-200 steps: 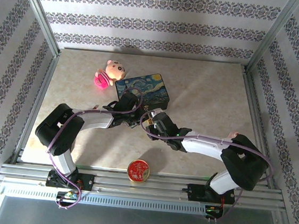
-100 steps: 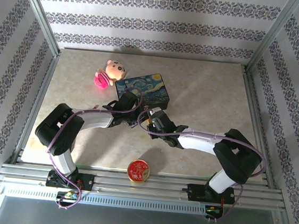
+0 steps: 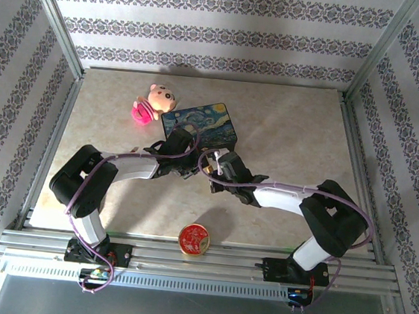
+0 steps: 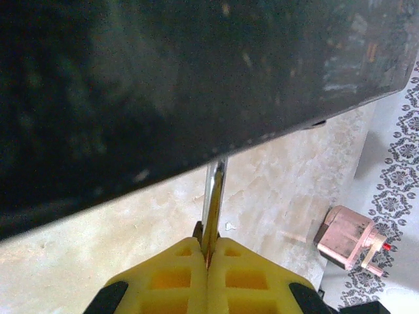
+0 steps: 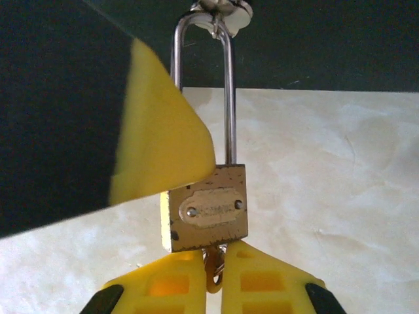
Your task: Unlock a padlock with a key
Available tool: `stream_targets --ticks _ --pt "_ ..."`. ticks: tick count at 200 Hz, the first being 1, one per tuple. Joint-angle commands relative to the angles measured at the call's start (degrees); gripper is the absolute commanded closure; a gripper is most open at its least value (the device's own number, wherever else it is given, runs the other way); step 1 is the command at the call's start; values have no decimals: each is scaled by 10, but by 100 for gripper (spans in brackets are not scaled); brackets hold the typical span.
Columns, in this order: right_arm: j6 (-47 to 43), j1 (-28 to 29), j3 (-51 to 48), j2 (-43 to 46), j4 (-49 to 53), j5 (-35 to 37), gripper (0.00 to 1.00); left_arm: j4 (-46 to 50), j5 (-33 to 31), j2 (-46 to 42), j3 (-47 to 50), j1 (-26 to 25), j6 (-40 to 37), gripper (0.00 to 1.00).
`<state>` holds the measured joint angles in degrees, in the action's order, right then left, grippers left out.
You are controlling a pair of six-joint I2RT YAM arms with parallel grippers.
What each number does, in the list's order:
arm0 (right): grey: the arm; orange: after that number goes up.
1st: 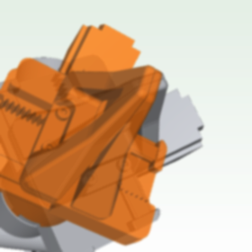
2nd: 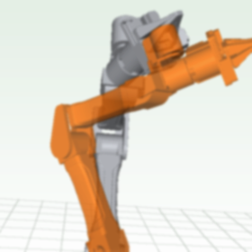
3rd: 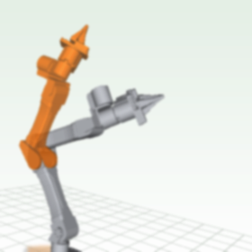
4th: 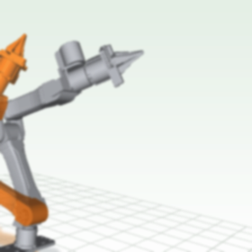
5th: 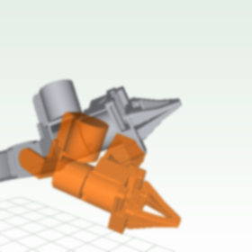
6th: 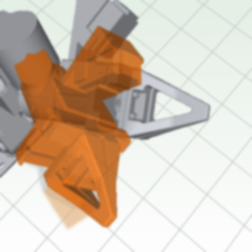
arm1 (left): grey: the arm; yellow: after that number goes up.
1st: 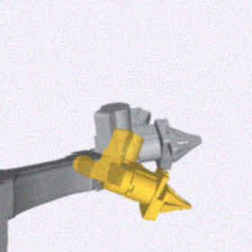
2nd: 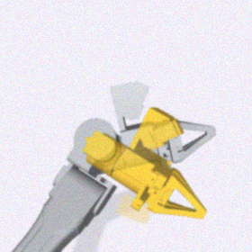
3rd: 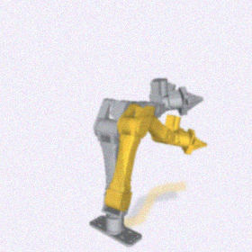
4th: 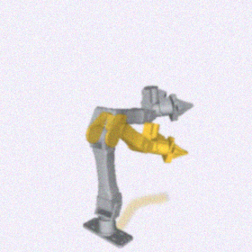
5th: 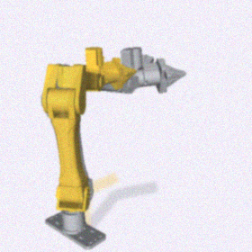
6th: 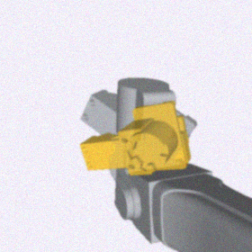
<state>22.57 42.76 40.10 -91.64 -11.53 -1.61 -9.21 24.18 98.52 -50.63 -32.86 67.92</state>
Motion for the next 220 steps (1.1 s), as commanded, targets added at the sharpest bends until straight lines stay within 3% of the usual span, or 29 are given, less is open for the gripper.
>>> stream_targets --ticks 1,16,37,97,129,150,220 --pt "54 -38 -37 15 -80 -65 100 26 39 2 8 5 14 85" --pt "85 -59 -59 17 -120 -110 100 18 38 1 11 5 15 59" --pt "113 -78 -71 15 -151 -151 100 11 37 -4 12 5 13 43" --pt "145 -94 -60 -11 -182 -173 100 30 15 -23 9 5 -10 40" --pt "152 -94 -60 -24 -180 -166 87 55 -16 -53 9 5 -36 26" --pt "154 -94 -68 -24 -181 -158 82 78 -39 -77 6 5 -55 23" --pt "120 -93 -56 2 -135 -140 72 134 -99 -131 -8 6 -112 6"
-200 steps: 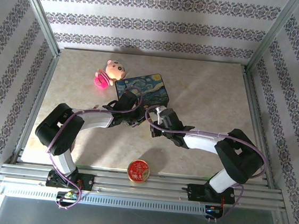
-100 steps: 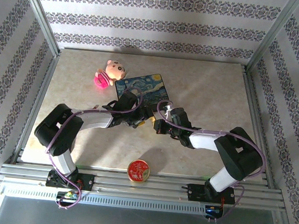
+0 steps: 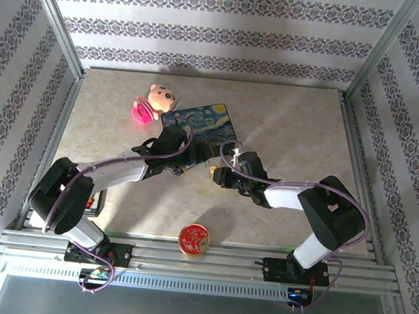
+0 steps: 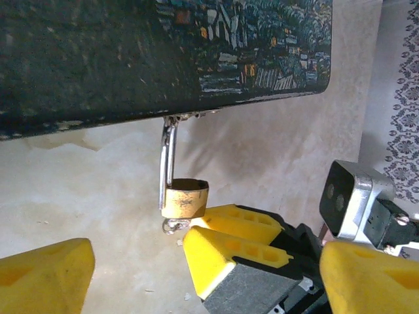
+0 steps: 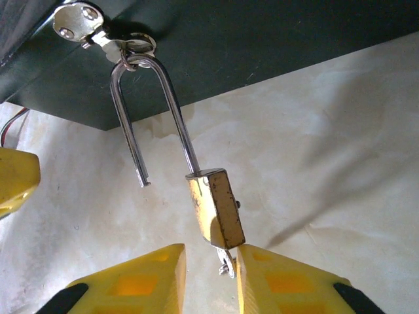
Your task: Unlock a padlock with a key
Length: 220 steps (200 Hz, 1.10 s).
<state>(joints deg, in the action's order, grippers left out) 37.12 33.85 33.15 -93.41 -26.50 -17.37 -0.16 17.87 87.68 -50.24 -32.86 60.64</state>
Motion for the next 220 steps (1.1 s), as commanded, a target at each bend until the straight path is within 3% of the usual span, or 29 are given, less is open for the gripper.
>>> stream_targets --ticks 1,9,73,123,139,220 --pt "-27 -4 14 20 17 18 71 45 -37 -23 -12 6 -40 5" --pt "-32 -4 19 22 27 25 70 51 -42 -29 -14 7 -45 0" --pt "-73 -2 62 33 115 56 66 91 -79 -73 -19 30 -80 1" --pt "-113 0 107 1 167 63 63 125 -108 -92 -34 76 -120 1" --pt "-123 3 125 -15 180 60 53 134 -115 -91 -42 91 -133 1" --pt "-203 33 178 -71 250 101 53 129 -101 -80 -43 143 -127 1"
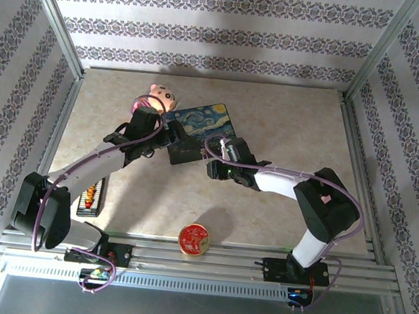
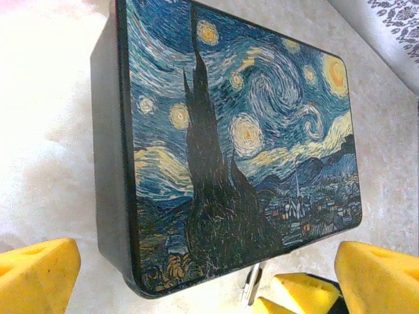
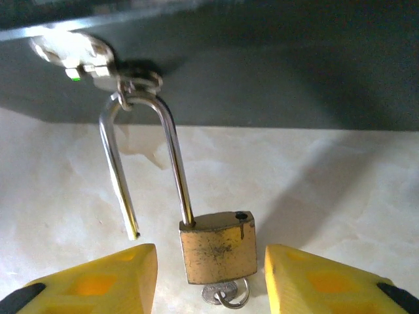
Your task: Unlock a padlock with a key
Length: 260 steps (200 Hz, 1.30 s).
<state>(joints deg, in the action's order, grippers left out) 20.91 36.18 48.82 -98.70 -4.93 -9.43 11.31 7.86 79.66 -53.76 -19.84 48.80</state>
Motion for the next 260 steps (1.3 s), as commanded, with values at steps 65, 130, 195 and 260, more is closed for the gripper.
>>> stream_targets --ticks 65,130,195,260 --pt "-53 17 58 -63 49 55 54 12 -13 14 -14 26 -18 1" --pt "-10 19 41 -67 23 79 79 39 -76 63 -37 27 -54 0" --pt "133 22 1 -44 -29 92 97 11 -77 103 -28 25 -68 8" --pt "241 28 -14 -33 -70 84 100 -8 -58 124 -14 19 -60 8"
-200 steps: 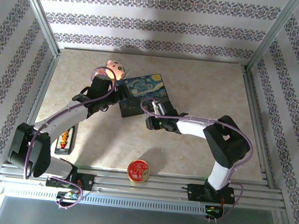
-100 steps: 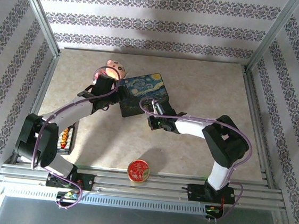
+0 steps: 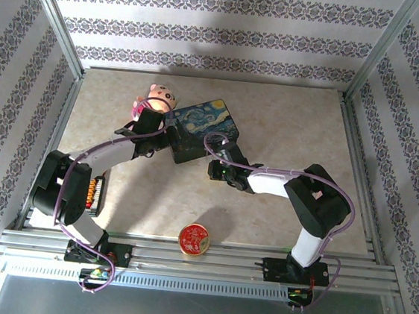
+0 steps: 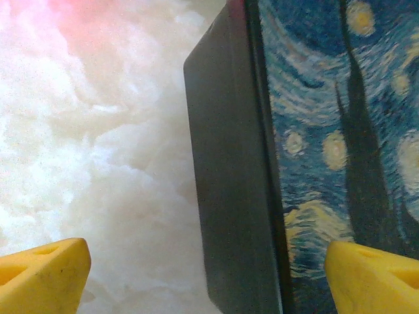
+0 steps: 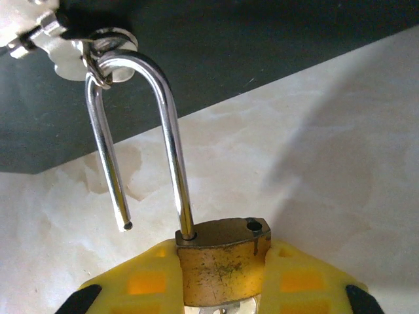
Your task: Unlock a padlock with a key
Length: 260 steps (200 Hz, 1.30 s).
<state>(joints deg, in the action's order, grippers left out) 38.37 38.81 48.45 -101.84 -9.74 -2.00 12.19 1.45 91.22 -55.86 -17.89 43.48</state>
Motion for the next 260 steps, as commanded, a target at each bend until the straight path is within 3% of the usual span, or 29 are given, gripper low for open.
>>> stream_targets --ticks 1,80,138,197,260 --pt "68 2 -10 -2 -22 9 100 -17 6 9 7 0 -7 8" --pt "170 5 -35 -18 -104 5 100 -28 11 5 15 -6 -8 7" --pt "194 7 -52 -2 -123 16 100 3 -75 -2 -31 -50 -72 1" --pt "235 0 -75 -7 -180 20 100 8 -73 42 -27 -57 -67 1" --pt "272 -6 -91 -36 -254 12 100 10 -83 32 1 -57 -65 0"
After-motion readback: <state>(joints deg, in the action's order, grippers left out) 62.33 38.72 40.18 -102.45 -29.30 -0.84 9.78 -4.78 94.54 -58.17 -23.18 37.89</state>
